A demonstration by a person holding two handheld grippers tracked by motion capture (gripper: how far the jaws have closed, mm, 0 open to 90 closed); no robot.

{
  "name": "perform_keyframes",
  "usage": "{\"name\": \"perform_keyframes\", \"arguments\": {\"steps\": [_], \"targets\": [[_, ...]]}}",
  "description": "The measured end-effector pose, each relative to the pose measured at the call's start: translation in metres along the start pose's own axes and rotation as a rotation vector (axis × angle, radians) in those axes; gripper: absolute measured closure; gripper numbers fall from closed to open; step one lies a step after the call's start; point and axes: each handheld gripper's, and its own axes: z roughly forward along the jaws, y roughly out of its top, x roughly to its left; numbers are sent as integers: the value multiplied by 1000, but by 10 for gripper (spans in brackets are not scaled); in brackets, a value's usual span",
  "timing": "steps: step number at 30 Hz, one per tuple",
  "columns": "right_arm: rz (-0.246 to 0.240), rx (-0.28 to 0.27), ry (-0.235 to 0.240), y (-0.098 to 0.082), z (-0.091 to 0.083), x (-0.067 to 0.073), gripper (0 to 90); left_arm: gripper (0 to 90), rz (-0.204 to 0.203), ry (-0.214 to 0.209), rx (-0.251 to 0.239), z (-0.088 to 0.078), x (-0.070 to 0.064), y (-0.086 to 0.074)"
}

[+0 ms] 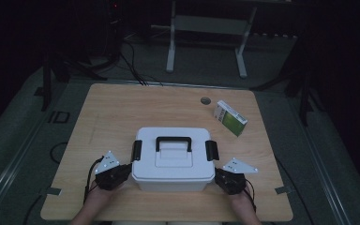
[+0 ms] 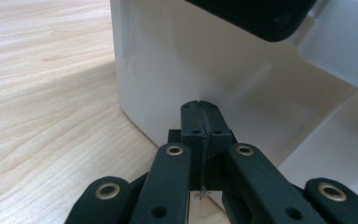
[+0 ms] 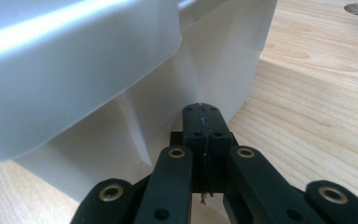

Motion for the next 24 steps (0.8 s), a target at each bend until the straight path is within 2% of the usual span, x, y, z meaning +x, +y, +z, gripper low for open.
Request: {"name": "perform_keyframes", "arguments": {"steps": [1,11,14,17,19,24], "targets": [[-3,-1,1,-1,-2,1,900,897,12,1,4,-1,-2,0],[15,-6,9,-3,-2,2,900,896,0,-1,-7,-2,2,-2],[-25,-5,-4,-3,-2,7,900,896,-4,-6,-5,-3,4,-2],[-7,-3,10,-2,-2,5,900,897,9,-8,-1,-3,3,-1],[-5,-2,6,-2,-2,4,900,896,-4,-12,-6,-3,2,-2],[5,-7,17,-2,0,4,900,896,-4,-14,-2,-4,5,-2]]}}
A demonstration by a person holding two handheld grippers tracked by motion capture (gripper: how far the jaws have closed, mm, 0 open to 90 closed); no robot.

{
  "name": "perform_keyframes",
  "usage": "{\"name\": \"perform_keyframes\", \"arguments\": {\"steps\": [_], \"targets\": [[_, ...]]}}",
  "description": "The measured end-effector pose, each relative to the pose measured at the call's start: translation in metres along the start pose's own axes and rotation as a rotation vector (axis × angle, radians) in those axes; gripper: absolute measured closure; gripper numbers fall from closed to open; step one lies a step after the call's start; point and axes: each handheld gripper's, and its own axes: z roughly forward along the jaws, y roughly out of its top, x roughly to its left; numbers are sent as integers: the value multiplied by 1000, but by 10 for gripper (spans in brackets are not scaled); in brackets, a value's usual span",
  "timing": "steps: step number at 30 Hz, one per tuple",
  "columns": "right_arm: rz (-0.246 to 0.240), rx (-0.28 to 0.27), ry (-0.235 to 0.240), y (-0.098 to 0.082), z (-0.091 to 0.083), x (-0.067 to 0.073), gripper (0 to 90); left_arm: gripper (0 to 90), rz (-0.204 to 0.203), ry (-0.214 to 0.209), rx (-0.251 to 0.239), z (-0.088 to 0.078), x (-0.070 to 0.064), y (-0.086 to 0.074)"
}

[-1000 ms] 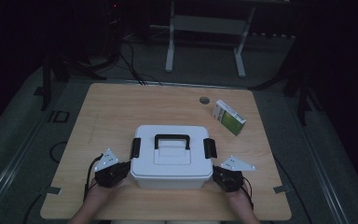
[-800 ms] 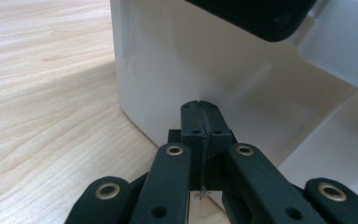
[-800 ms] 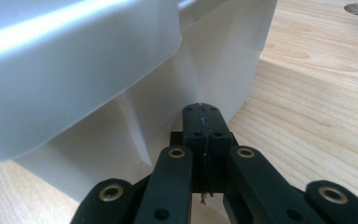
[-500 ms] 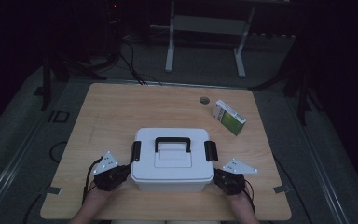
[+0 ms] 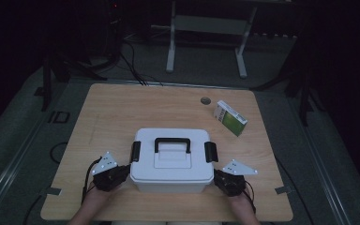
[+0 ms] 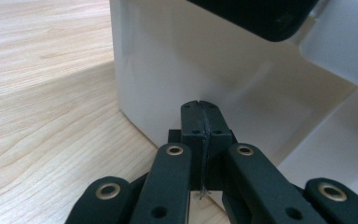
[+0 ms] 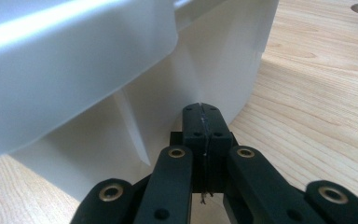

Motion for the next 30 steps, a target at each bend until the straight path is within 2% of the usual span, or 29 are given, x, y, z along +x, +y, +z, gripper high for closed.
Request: {"name": "perform_keyframes", "arguments": {"steps": [1,2,4,6,7,9,11,14,16,17,18,19,20,24,30], "targets": [[10,-1,11,0,0,-1,900,894,-18,-11,-5,0,2,-1],[26,-5,26,0,-1,-4,885,854,-17,-17,-4,0,3,-1],[10,-5,9,1,-3,-5,844,799,-15,-34,0,-2,7,-3],[3,-8,5,1,-5,-6,844,790,-7,-27,17,-3,10,-6],[11,-25,-12,0,-9,-12,810,752,-12,-31,25,-4,12,-7],[14,-18,-34,-2,-12,-18,761,720,-12,-22,41,-6,15,-9],[24,-21,-44,-6,-14,-24,589,625,-11,-21,59,-8,17,-10],[30,-10,-73,-12,-16,-34,395,462,-10,-33,82,-13,20,-12],[58,-3,-68,-15,-18,-42,314,368,-6,-24,104,-16,22,-12],[58,-3,-68,-15,-18,-42,314,353,-6,-24,104,-16,22,-12],[58,13,-40,-20,-19,-48,146,328,-11,-25,109,-19,25,-13],[58,13,-40,-20,-19,-48,146,328,-13,-34,110,-22,27,-13],[56,20,-31,-23,-21,-51,145,281,-16,-40,119,-24,29,-13],[54,29,-33,-28,-23,-57,137,278,-5,-69,141,-33,35,-11],[73,27,-20,-30,-28,-65,139,259,-4,-70,139,-45,40,2]]}}
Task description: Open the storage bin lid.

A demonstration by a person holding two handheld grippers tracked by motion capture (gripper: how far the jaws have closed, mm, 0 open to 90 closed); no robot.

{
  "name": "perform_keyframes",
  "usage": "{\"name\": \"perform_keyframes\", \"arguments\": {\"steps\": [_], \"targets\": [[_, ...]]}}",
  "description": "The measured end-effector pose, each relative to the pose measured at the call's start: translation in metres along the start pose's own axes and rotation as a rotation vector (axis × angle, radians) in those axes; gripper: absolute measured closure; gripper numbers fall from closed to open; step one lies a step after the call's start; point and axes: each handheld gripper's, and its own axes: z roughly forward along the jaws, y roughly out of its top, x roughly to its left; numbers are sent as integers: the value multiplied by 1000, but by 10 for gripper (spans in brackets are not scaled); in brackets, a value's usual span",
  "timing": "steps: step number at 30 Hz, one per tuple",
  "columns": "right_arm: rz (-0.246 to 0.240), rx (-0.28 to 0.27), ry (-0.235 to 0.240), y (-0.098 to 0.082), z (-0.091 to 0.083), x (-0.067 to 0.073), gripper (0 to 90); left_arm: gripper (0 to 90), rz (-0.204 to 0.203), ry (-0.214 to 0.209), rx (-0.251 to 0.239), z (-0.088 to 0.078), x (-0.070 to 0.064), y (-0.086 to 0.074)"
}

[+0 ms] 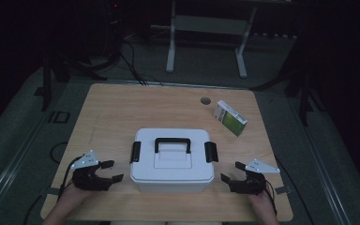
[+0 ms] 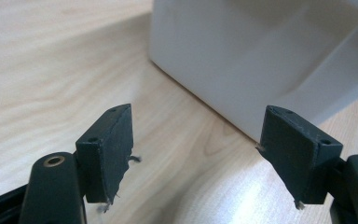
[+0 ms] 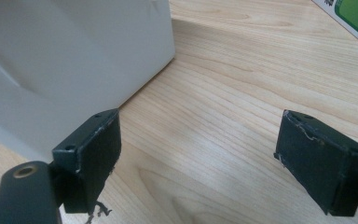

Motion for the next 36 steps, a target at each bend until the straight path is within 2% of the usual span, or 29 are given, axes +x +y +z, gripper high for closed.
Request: {"name": "perform_keyframes", "arguments": {"steps": [2,9,14,19,20,21,25,26,31,32,36], "targets": [[4,-6,3,0,-2,-2,139,260,8,0,0,-5,0,6],[23,1,8,-4,-3,-8,141,263,57,-50,9,-18,-2,40],[25,-2,20,-5,-4,-8,142,264,87,-81,10,-20,-6,66],[23,1,25,-6,-4,-8,142,264,126,-101,5,-17,-12,90],[23,1,25,-6,-4,-8,142,264,126,-101,5,-17,-12,90],[29,-1,27,-7,-4,-9,142,264,136,-115,5,-15,-13,98],[33,-10,29,-6,-5,-9,142,264,155,-128,6,-9,-15,112],[34,-12,29,-6,-5,-9,141,264,156,-143,6,-6,-16,117],[24,-13,29,-6,-5,-9,142,264,181,-145,19,5,-19,130],[26,-11,29,-6,-5,-9,142,264,179,-166,14,8,-19,132],[25,-8,30,-7,-4,-9,142,264,201,-179,25,16,-25,140]]}}
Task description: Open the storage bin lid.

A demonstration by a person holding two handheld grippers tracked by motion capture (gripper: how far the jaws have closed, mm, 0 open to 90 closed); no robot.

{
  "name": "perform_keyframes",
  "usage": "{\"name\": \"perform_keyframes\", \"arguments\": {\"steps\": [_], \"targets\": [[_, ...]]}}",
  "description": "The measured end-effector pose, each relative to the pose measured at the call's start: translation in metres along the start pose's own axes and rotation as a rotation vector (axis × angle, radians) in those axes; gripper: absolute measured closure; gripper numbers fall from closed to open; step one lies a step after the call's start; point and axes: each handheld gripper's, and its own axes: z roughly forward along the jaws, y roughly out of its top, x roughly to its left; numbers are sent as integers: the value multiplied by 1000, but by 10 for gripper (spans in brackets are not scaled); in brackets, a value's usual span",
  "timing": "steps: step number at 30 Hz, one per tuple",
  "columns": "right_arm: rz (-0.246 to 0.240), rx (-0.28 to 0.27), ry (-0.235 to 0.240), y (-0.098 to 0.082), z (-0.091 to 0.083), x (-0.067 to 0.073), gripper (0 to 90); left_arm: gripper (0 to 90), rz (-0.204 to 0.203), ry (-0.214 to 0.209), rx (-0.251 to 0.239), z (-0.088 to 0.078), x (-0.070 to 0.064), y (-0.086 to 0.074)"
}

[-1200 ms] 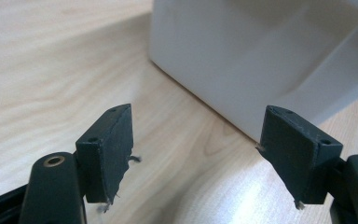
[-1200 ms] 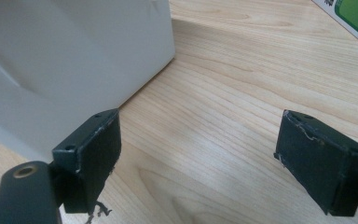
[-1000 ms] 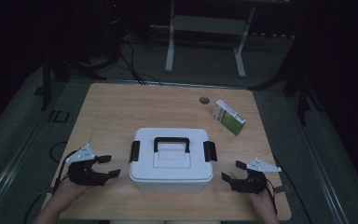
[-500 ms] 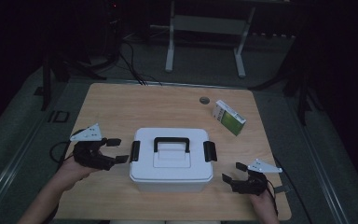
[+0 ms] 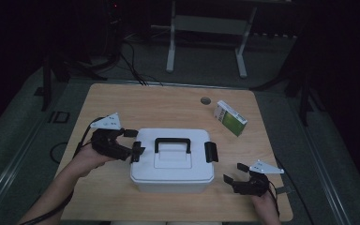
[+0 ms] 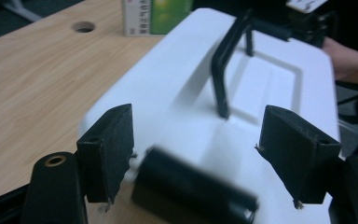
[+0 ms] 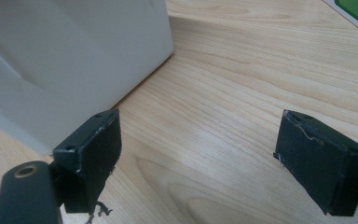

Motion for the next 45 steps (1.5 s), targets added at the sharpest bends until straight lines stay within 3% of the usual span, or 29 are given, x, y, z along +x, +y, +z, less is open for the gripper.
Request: {"name": "perform_keyframes", "arguments": {"steps": [13,20,24,29,38,45], "targets": [[5,5,5,-1,0,-1,141,264,34,-41,39,22,-2,24],[0,8,7,-1,1,0,141,264,68,-48,88,36,-3,36],[4,8,7,-1,1,0,141,266,68,-65,103,43,-2,41],[5,13,10,-2,1,0,142,335,82,-86,125,52,-2,44],[2,13,12,-2,1,-1,141,534,147,-146,189,66,-11,56],[3,13,14,-2,1,-1,141,627,175,-152,220,74,-16,64]]}}
